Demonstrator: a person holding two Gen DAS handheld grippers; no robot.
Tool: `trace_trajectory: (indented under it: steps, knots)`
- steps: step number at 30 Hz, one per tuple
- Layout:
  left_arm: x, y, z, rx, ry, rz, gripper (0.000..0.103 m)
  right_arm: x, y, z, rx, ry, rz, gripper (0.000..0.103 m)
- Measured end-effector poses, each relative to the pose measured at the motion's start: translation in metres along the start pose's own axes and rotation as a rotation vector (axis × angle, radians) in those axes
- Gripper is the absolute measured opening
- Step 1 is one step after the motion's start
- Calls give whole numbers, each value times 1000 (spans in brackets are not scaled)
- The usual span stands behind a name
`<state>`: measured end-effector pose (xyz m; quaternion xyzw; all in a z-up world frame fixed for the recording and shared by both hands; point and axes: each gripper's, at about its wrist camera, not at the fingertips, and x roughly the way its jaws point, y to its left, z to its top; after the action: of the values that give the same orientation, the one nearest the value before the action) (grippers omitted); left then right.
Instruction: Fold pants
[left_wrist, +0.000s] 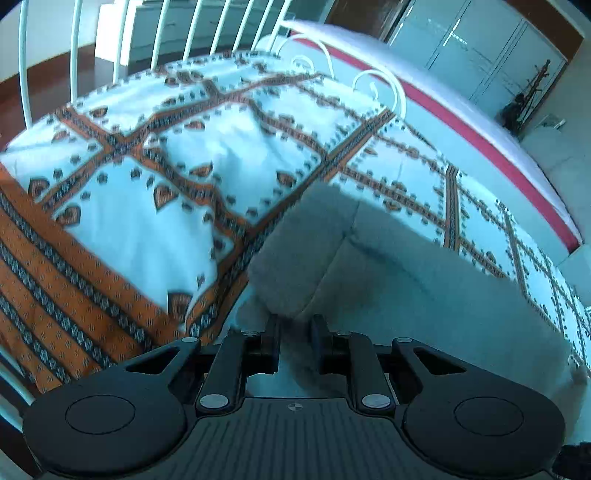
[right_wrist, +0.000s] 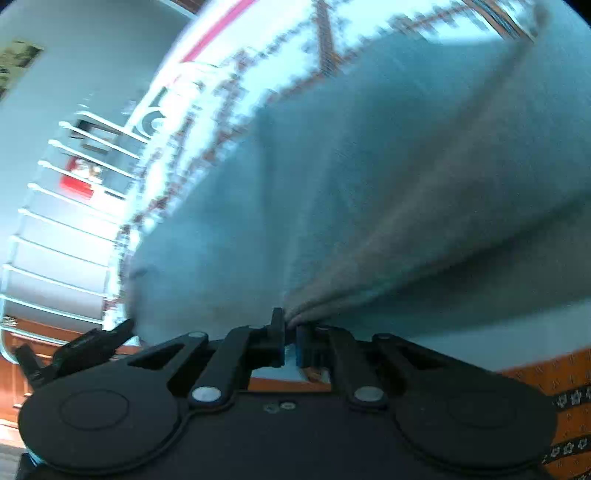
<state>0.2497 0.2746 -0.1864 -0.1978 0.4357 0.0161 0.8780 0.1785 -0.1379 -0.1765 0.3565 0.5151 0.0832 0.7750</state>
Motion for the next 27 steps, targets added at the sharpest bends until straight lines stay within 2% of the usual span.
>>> trace_trajectory:
  steps: [3,4,5,8,9,10,12,13,17,20,23,25,27]
  knots:
    - [-2,-3,1,-4,-1,1,18,6,-10,-6,8,18,-8,0]
    - [-6,-7,0,11,-15,6,18,5,-10,-6,10,16,-1,4]
    - [-11,-12,0,22,-24,11,18,1,-10,-6,3,12,4,12]
    - [-27,-32,-5,67,-41,-34,22,-8,-4,-6,-31,-13,-8,13]
    - [-32,-42,-9,97,-43,-47,30,-11,-4,-7,-36,-21,-16,13]
    - [-35,-55,-13,132,-42,-60,44,-14,-6,-8,-40,-28,-28,13]
    - [-38,-83,-25,201,-26,-97,64,-20,-6,-11,-55,-45,-47,13]
    - [-38,-99,-33,246,-19,-121,67,-22,-8,-12,-54,-50,-54,13]
    - [-29,-168,-68,409,39,-191,69,-37,-19,-14,-45,-100,-94,13]
    - [-12,-206,-92,453,87,-202,71,-43,-23,-14,-45,-134,-120,16]
    - [10,-229,-117,510,141,-159,72,-51,-33,-12,-7,-167,-142,20]
    - [15,-239,-134,579,116,-125,78,-54,-42,-9,36,-182,-145,21]
    - [13,-240,-137,575,101,-117,78,-59,-56,-7,88,-194,-138,21]
